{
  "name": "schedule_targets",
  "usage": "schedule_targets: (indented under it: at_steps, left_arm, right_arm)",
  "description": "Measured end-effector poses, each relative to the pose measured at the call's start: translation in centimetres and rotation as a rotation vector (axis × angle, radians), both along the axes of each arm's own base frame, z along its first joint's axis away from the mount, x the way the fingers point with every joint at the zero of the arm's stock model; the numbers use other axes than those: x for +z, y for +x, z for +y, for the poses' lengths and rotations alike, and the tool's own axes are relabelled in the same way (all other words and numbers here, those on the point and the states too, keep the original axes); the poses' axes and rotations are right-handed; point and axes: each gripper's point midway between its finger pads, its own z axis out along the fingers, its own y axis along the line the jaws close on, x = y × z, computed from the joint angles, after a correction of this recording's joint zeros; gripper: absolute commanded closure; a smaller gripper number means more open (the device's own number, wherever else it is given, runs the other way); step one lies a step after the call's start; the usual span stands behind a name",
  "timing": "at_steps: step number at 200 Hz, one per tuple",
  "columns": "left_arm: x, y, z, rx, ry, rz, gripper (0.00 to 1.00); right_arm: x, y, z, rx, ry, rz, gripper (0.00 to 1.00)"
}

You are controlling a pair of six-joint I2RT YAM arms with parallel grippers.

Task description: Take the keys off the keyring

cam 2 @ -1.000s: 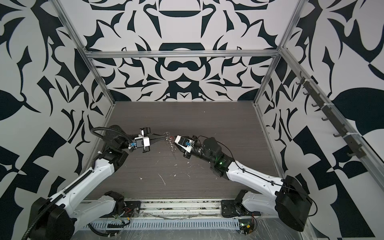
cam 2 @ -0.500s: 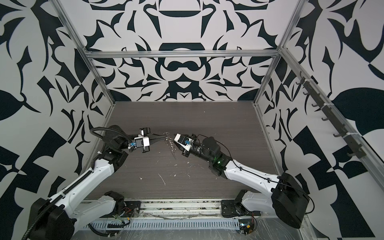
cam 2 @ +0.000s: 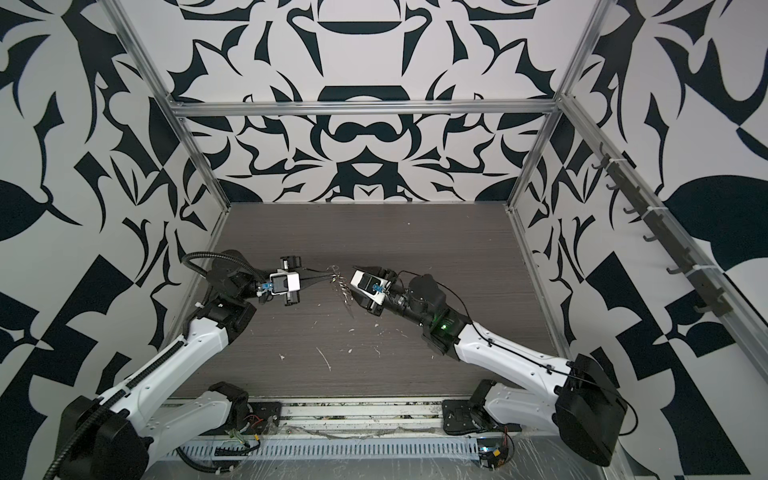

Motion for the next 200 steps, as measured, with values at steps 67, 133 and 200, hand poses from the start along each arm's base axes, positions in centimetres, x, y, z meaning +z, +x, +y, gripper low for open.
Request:
schedule_targets:
  at_steps: [67, 133, 200]
  left_arm:
    - [-0.6, 0.4, -0.2, -0.002, 0.007, 0.059, 1.0]
    - [-0.6, 0.4, -0.2, 0.002, 0.005, 0.062, 1.0]
    - [-0.6, 0.5, -0.2, 0.004, 0.005, 0.067, 1.0]
  right_arm:
    - [-1.6, -0.3, 0.5, -0.002, -0.05, 0.028, 0.43]
    - [-4.4, -0.6, 1.1, -0.032, -0.103, 0.058, 0.42]
    - [-4.7, 0.3, 1.7, -0.085, -0.09, 0.04, 0.47]
